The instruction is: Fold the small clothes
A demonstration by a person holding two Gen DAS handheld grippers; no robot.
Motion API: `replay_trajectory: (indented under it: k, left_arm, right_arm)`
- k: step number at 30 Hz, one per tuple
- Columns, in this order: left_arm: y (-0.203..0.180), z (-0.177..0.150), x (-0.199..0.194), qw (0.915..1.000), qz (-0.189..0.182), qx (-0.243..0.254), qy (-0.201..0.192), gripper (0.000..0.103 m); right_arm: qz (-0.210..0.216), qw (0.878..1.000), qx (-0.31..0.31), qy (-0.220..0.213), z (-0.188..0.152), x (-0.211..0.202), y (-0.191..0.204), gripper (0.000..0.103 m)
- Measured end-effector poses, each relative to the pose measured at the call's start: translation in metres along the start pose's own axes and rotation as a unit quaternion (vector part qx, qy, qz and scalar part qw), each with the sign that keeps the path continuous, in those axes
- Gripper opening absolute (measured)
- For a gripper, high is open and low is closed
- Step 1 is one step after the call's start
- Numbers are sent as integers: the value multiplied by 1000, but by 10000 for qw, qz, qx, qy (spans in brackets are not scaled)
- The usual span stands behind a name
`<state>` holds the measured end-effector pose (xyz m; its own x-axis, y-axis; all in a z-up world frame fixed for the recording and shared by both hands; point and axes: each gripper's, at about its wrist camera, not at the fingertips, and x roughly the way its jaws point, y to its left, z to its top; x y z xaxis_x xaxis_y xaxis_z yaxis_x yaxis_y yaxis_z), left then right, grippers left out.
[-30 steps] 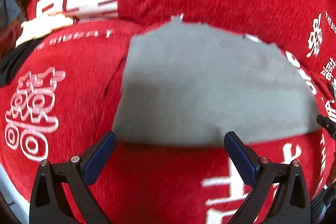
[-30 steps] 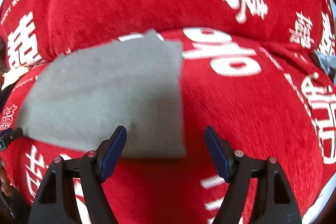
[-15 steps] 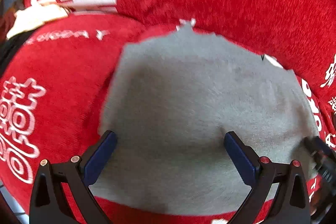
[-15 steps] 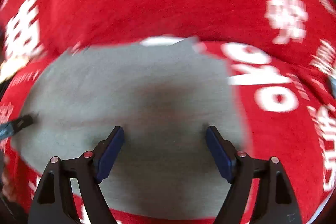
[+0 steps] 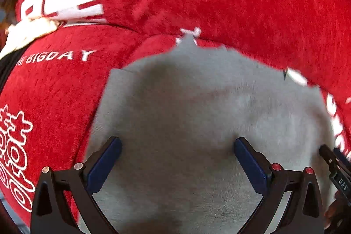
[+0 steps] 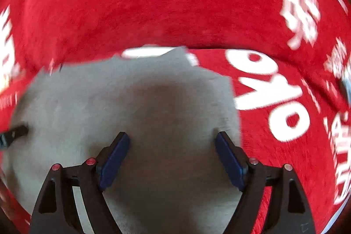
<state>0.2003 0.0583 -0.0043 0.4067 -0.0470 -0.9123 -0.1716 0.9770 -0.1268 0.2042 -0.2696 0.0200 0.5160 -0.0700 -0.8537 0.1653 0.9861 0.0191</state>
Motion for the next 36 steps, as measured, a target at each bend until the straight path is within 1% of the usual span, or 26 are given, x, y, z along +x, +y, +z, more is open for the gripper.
replay_trajectory:
  k: [2, 3, 4, 6, 7, 8, 9, 10, 12, 14, 19, 21, 22, 23, 25, 28, 30, 31, 34, 36]
  left_arm:
    - [1, 10, -7, 9997, -111, -159, -180, 103]
    - [-5, 17, -4, 9997, -134, -128, -161, 103]
    - [-10, 22, 1, 9998, -137, -82, -110, 103]
    - [-26, 30, 21, 9998, -141, 22, 160, 103]
    - [-31, 33, 30, 9996, -78, 51, 267, 103]
    - [-37, 36, 37, 9995, 99, 98, 284, 103]
    - [-41, 38, 41, 9994, 225, 160, 227, 103]
    - [-44, 42, 46, 9992, 268, 196, 239, 103]
    - [-43, 48, 53, 9989, 353, 173, 275, 103]
    - [-41, 55, 59, 9985, 444, 170, 275, 103]
    - [-38, 67, 68, 9985, 426, 126, 334, 103]
    - [-38, 70, 69, 9983, 452, 126, 335, 103]
    - [-38, 78, 69, 9982, 462, 129, 353, 103]
    - [-39, 79, 66, 9981, 478, 144, 354, 103]
    - [-43, 78, 51, 9985, 463, 190, 220, 103]
    - [-43, 71, 28, 9993, 299, 240, -13, 103]
    - [-45, 60, 19, 9993, 249, 272, -70, 103]
    - [-46, 57, 18, 9992, 258, 297, -54, 103]
    - [-45, 43, 25, 9988, 350, 334, 122, 103]
    - [-41, 27, 20, 9984, 411, 375, -60, 103]
  right_arm:
    - [57, 9995, 231, -201, 9, -4, -3, 84]
    - [89, 9996, 198, -166, 16, 1, 4, 84]
    - [144, 9998, 109, -54, 22, 7, 10, 84]
    - [315, 9991, -97, 253, 30, 25, 30, 84]
    - [238, 9989, -204, 350, 35, 35, 39, 84]
    - [57, 9989, -312, 345, 39, 42, 46, 84]
    - [-22, 9987, -381, 338, 41, 47, 49, 84]
    - [-81, 9984, -437, 363, 45, 53, 52, 84]
    - [-122, 9984, -366, 413, 53, 61, 49, 84]
    - [-38, 9986, -199, 486, 60, 70, 41, 84]
    - [107, 9983, -80, 564, 67, 80, 30, 85]
    - [96, 9983, -124, 558, 69, 82, 30, 85]
    - [82, 9984, -85, 556, 69, 79, 30, 84]
    - [63, 9986, -40, 520, 70, 77, 29, 84]
    - [28, 9997, 43, 243, 61, 55, 29, 84]
    - [123, 9998, -137, 33, 45, 29, 38, 84]
    - [227, 9993, -291, 32, 31, 19, 47, 84]
    - [257, 9989, -385, 102, 25, 19, 53, 84]
    - [178, 9971, -664, 333, 7, 25, 68, 84]
    - [65, 9963, -843, 174, -3, 20, 71, 84]
